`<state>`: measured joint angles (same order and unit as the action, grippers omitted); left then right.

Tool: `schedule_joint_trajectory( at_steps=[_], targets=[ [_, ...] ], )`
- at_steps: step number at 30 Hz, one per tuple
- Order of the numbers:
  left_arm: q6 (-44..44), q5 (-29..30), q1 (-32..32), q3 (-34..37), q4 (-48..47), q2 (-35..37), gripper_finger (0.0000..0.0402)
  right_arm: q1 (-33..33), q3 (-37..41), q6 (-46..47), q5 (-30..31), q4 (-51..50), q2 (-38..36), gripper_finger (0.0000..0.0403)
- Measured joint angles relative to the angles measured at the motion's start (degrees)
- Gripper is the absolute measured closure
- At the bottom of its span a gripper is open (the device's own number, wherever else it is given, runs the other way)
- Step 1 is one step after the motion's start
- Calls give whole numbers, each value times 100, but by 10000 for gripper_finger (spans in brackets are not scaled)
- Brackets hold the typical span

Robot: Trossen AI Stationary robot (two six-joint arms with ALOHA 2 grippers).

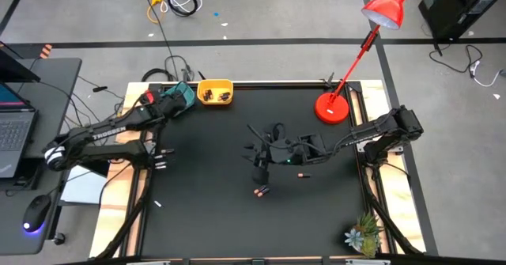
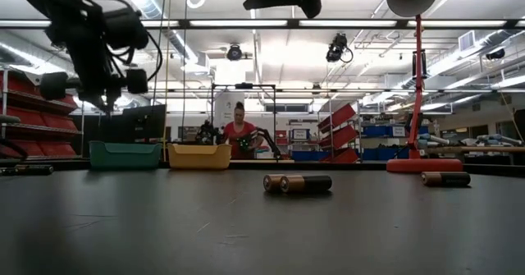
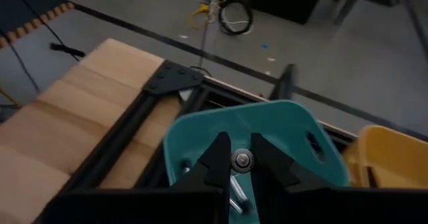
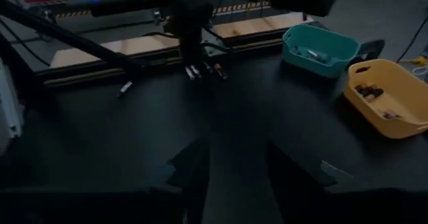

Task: Sort batteries
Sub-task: Put the silver battery into the blue bin

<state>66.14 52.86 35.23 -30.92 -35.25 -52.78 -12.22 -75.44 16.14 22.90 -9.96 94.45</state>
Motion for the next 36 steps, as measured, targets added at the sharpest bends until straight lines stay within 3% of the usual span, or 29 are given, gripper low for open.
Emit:
schedule_joint_trajectory(
  at_steps=[9,17,25,27,30,33,36],
  targets=[
    [-896,-517,776,208,1054,-784,360,-270,0,253,-2,-43,0,250],
    [-915,-1381,1026,212,1004,-1469,313,-305,0,531,42,-313,0,250],
    [-1003,-1707,1022,-135,415,-1274,270,-305,0,502,78,-483,-121,250],
    [-1473,-1652,995,-345,191,-1134,270,-305,0,485,179,-636,-213,250],
    [-2883,-1918,771,-691,244,-896,270,-274,0,452,376,-959,-393,250],
    [-4306,-2852,343,-1009,86,-707,271,-207,-1,261,413,-1120,-540,250],
    [-4815,-3625,-305,-1385,-601,-648,271,-123,-2,-71,158,-1143,-610,250]
  ],
)
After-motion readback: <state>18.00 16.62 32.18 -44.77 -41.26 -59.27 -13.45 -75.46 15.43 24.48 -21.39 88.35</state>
